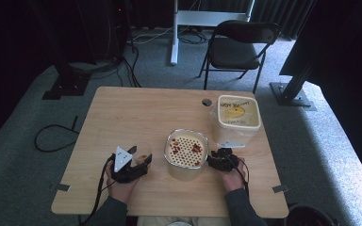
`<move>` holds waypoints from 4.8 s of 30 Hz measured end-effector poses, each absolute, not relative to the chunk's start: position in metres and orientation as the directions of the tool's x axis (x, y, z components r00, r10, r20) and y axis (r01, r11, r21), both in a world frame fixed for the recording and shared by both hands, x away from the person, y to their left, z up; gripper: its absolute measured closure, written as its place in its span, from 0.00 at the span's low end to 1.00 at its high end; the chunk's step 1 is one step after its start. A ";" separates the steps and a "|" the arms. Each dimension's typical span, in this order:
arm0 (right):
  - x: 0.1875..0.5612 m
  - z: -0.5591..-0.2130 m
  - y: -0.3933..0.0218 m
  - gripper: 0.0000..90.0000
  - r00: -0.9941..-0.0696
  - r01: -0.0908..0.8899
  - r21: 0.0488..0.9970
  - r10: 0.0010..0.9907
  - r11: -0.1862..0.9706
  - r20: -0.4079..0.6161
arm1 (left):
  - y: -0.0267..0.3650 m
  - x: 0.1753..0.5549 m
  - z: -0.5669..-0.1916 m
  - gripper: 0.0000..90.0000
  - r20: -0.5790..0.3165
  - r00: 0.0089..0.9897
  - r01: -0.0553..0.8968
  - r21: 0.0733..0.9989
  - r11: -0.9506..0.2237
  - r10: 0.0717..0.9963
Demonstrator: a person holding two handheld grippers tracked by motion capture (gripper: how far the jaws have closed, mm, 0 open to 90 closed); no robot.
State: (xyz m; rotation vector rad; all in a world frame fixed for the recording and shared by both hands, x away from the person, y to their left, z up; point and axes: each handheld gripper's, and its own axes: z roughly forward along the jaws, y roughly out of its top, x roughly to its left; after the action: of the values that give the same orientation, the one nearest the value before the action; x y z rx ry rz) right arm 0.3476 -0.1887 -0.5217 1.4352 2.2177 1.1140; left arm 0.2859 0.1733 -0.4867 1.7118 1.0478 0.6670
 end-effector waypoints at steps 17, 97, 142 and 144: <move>0.346 -0.522 -0.159 0.63 -0.520 0.649 0.717 0.836 0.252 0.176 | 0.192 0.295 -0.459 0.35 0.010 0.406 0.299 0.943 -0.143 0.914; 0.313 -0.539 -0.194 0.52 -0.485 0.665 0.700 0.864 0.261 0.138 | 0.185 0.319 -0.419 0.35 0.612 0.355 0.086 0.732 -0.676 0.707; 0.315 -0.539 -0.224 0.52 -0.416 0.680 0.704 0.898 0.205 0.140 | 0.142 0.304 -0.429 0.35 0.941 0.325 -0.116 0.135 -0.984 0.091; 0.315 -0.539 -0.224 0.52 -0.415 0.681 0.703 0.899 0.205 0.141 | 0.142 0.304 -0.429 0.35 0.944 0.322 -0.123 0.120 -0.985 0.075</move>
State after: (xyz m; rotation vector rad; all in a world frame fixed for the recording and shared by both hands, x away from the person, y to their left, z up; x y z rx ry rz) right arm 0.3155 -0.2240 -0.5388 1.4894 2.1840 1.0281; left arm 0.3044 0.1417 -0.4288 2.4110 -0.0446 1.7356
